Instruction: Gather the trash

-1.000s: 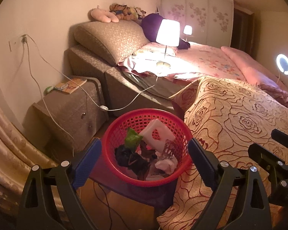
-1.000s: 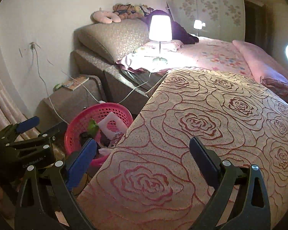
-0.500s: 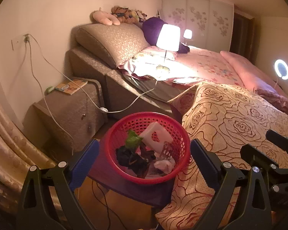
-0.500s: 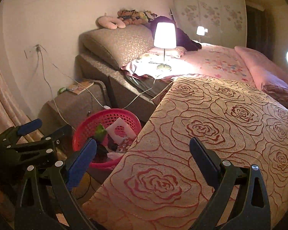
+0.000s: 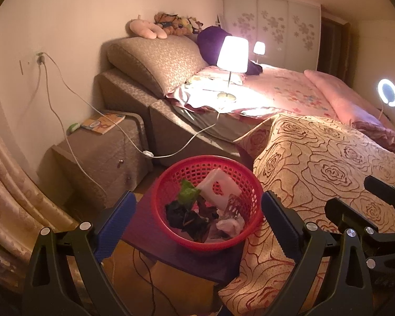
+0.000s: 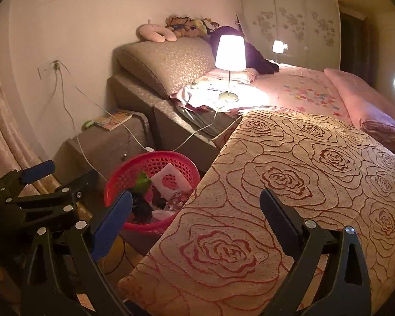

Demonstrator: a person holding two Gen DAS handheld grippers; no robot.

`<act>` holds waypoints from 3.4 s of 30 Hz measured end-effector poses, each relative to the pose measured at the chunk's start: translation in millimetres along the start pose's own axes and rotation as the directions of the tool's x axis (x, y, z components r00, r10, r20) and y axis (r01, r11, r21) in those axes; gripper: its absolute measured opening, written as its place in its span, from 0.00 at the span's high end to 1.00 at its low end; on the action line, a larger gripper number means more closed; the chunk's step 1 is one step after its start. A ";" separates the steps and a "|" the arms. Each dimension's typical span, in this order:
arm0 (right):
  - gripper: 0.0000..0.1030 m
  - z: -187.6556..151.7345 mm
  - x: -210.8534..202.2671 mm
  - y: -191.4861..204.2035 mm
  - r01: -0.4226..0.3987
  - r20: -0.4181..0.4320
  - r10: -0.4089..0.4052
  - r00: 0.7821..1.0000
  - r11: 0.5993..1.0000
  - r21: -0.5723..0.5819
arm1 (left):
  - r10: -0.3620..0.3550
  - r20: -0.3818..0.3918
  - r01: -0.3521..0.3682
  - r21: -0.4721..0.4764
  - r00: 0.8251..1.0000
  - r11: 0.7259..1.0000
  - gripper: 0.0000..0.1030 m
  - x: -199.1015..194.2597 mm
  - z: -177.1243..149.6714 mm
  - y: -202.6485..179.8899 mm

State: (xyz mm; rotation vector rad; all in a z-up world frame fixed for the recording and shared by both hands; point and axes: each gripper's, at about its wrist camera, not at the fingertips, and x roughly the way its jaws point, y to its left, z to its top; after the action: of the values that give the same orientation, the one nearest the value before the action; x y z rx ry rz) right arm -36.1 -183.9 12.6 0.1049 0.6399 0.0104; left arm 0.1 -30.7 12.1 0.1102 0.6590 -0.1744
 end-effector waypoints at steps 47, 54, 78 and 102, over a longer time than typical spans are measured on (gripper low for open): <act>0.08 -4.4 0.2 -4.2 0.001 -0.013 -0.001 1.000 1.000 0.021 | 0.080 0.009 -0.080 -0.013 0.997 0.997 0.10 3.5 -2.9 3.1; 0.08 -5.1 0.0 -3.5 0.000 -0.014 0.000 1.000 1.000 0.021 | 0.081 0.004 -0.081 -0.012 0.997 0.997 0.10 4.4 -3.9 2.8; 0.08 -8.2 1.7 -3.9 -0.002 -0.019 0.003 1.000 1.000 0.025 | 0.084 0.002 -0.084 -0.011 0.996 0.996 0.10 4.7 -5.1 4.0; 0.08 -15.6 -37.3 -93.7 0.174 -0.004 -0.175 0.985 0.973 0.149 | -0.136 0.009 0.134 0.113 0.991 0.985 0.10 -14.1 -17.7 -72.0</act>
State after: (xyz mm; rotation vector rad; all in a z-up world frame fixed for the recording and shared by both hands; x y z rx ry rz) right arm -77.4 -277.2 12.9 0.1931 0.6390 -0.2080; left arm -35.5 -96.7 3.5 0.1719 0.6399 -0.3429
